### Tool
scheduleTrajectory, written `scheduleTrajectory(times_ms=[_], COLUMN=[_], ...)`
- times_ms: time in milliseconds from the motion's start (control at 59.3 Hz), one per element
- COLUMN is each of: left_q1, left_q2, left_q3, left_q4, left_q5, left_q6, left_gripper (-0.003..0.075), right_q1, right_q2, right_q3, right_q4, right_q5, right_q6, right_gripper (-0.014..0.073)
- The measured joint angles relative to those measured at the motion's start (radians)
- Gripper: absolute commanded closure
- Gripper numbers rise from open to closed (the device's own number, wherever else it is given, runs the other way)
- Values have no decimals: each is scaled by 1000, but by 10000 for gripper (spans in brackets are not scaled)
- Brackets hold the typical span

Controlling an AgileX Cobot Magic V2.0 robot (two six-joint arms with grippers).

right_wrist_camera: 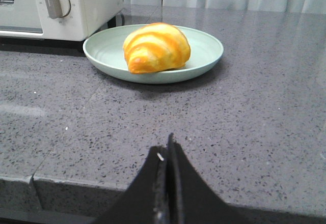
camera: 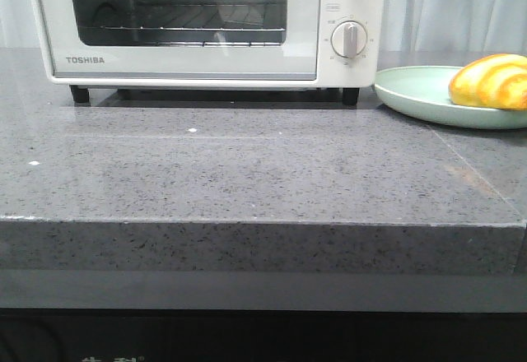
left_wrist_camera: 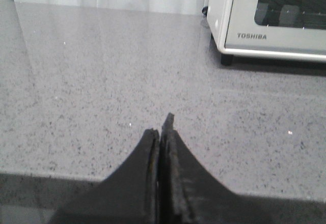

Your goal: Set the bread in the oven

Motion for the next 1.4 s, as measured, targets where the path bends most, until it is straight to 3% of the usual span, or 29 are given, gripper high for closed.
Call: scheduleTrajectory(times_ms=[219,506,792,927,1231,1399], left_q1=[0,0,-7,-90,-407,-484], left_q2=[0,132,469,658,1085,1272], left_q3=[-34,-330,-502,-640,-946,-1093], left_q4=[0,0,-19,-23,-10,9], left_q5=[-139,48,48,52,1,-29], left_q6=[0,0,0,0,0,0], left_gripper=[741,741,741,741,741,741], right_q1=[0,0,0,0,0,0], right_q2=[0,150,279,280,280,280], right_q3=[-132,-408,-452,-454,-454,-454], right_q4=[14,65,80,99,120,120], right_q5=[47,208,275,266,264,262], right_q6=[0,2,4,4,4,7], right_gripper=[655,655,655,655,655,655])
